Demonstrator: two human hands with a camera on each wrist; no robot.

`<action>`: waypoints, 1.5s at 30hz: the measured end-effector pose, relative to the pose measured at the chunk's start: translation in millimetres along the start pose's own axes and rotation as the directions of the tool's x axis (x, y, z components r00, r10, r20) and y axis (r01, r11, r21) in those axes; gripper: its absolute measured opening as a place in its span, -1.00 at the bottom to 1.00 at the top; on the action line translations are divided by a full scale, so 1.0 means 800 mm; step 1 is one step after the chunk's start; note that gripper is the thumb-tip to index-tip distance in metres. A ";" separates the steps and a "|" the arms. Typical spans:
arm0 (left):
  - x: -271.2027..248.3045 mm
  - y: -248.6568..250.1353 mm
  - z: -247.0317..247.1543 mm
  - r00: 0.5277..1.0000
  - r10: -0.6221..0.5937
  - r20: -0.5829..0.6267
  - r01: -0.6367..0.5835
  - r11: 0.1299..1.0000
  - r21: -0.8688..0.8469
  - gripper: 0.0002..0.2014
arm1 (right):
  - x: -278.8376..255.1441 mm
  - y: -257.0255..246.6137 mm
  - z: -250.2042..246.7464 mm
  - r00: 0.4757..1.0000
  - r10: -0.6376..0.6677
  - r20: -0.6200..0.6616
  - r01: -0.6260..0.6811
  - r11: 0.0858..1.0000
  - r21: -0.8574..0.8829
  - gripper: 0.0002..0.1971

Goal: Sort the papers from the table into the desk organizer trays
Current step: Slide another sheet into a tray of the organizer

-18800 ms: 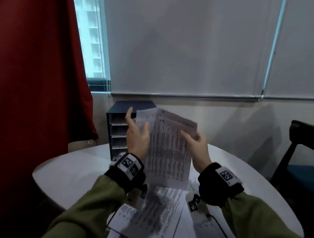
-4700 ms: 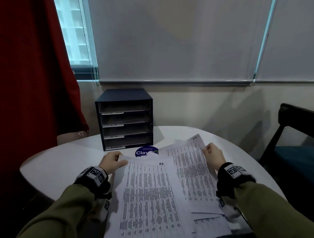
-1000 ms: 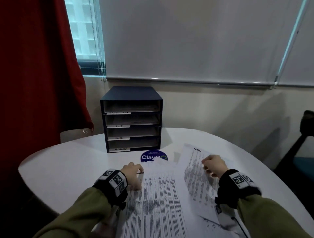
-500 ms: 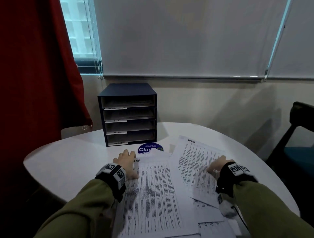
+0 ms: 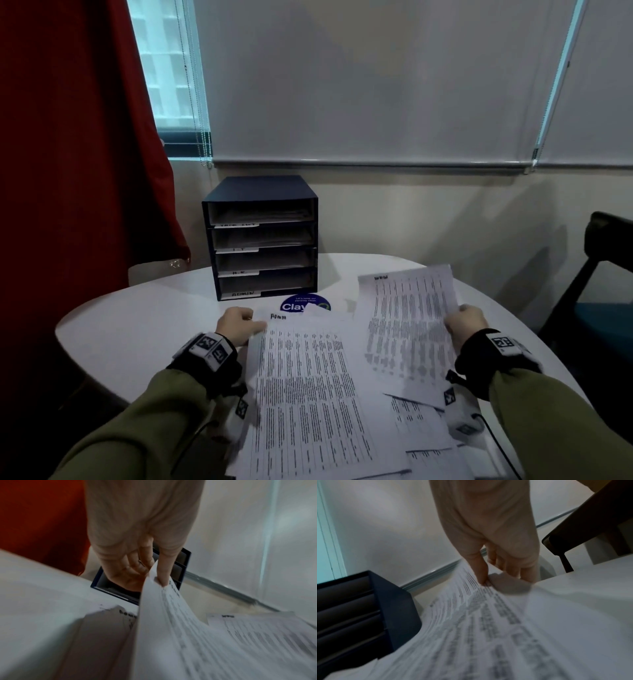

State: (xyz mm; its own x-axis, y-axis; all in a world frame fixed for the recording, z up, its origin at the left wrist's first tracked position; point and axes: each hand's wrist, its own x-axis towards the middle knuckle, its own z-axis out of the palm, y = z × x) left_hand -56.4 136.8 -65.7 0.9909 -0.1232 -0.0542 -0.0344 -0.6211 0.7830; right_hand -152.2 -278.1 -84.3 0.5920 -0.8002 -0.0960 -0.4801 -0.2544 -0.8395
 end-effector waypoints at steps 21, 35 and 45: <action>-0.015 0.026 -0.001 0.998 -0.053 -0.017 0.035 0.840 -0.541 -0.44 | -0.146 -0.091 0.025 0.908 -0.198 0.368 0.061 0.934 0.353 -0.67; -0.057 0.071 -0.022 0.969 0.215 -0.123 -0.242 0.714 -0.657 -0.78 | -0.163 -0.092 0.052 0.694 -0.147 0.705 -0.181 0.912 0.368 -0.72; -0.109 0.157 -0.032 0.789 0.308 -0.532 -0.532 0.775 -0.340 -0.56 | -0.196 -0.171 0.025 0.777 -0.543 0.319 0.170 0.668 0.724 -0.79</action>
State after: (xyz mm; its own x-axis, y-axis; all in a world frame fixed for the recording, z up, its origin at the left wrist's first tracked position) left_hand -143.7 89.4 53.1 0.8401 0.1235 0.5282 -0.5098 -0.1527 0.8466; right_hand -166.2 -107.2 35.0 0.9270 -0.3104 0.2107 0.2485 0.0875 -0.9647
